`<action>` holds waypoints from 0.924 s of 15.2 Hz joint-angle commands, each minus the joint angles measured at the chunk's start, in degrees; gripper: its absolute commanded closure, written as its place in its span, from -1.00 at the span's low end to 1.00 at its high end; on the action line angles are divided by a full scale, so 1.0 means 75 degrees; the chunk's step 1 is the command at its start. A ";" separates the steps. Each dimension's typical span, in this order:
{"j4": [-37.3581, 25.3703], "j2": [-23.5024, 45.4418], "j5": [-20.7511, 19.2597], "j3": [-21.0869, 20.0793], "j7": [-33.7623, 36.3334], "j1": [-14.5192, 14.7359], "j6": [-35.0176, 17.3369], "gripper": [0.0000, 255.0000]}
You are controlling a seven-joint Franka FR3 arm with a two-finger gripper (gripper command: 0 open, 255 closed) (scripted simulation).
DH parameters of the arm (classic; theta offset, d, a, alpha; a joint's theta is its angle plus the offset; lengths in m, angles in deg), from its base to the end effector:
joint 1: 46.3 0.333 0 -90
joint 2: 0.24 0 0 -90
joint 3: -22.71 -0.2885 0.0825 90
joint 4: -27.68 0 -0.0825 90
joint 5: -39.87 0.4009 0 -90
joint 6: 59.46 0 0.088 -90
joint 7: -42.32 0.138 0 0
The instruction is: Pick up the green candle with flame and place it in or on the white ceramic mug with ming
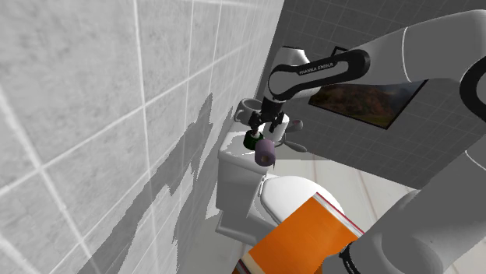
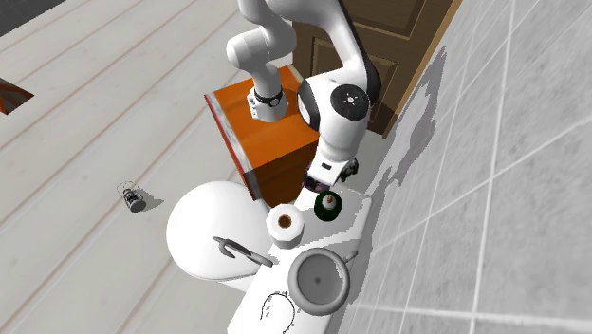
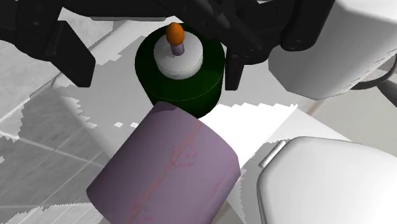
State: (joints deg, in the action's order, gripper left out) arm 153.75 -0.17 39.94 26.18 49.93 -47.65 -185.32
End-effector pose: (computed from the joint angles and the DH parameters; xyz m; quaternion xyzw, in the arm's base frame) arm 0.5407 -0.0455 0.3132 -0.9941 0.1086 0.0025 0.0004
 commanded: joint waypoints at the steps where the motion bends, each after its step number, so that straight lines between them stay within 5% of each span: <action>1: -0.0187 0.0404 -0.0032 0.0045 -0.0010 -0.0045 -0.0258 -1.00; 14: 0.0104 0.0856 0.0007 0.0044 -0.0038 -0.0052 -0.1001 -1.00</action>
State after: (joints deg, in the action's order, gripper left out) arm 154.52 6.24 39.99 26.51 49.64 -48.04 -192.80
